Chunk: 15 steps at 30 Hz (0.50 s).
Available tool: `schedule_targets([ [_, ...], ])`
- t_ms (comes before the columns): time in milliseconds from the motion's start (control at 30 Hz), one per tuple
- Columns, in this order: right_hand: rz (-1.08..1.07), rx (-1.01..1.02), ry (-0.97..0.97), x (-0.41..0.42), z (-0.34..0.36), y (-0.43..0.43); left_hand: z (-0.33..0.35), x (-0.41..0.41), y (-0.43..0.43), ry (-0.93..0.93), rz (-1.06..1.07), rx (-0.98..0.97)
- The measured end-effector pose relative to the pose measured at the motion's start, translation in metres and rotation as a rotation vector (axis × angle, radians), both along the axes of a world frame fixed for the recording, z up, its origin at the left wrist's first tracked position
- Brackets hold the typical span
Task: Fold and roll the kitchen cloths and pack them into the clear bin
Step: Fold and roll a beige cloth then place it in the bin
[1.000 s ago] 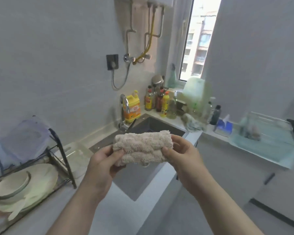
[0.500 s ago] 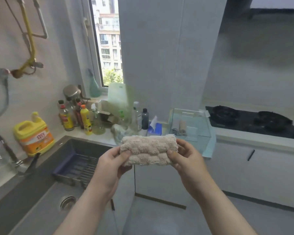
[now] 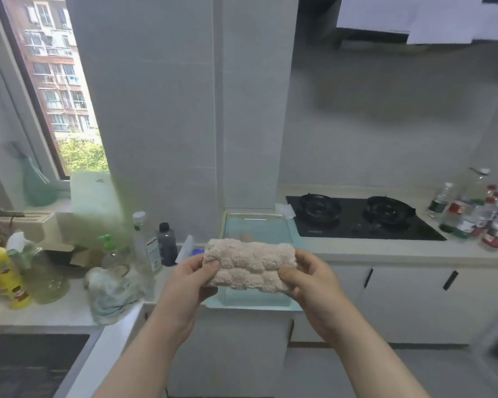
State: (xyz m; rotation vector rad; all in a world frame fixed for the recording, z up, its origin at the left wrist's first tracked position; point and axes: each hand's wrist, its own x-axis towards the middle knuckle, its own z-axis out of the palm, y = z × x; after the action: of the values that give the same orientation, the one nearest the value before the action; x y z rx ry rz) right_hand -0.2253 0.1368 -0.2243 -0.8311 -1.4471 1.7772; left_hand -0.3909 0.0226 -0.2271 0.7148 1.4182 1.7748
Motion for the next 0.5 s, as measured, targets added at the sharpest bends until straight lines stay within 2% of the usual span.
schedule_targets([
  [100,0.051,0.03,-0.052,-0.031,-0.005,0.048,-0.015,-0.04,0.058,0.021,-0.042,-0.049],
  [333,-0.007,0.028,-0.17,-0.118,-0.017,0.163,-0.046,-0.141,0.196,0.011,-0.073,-0.178],
  [500,-0.094,0.014,-0.332,-0.154,-0.033,0.22,-0.064,-0.174,0.28,0.155,-0.111,-0.263],
])
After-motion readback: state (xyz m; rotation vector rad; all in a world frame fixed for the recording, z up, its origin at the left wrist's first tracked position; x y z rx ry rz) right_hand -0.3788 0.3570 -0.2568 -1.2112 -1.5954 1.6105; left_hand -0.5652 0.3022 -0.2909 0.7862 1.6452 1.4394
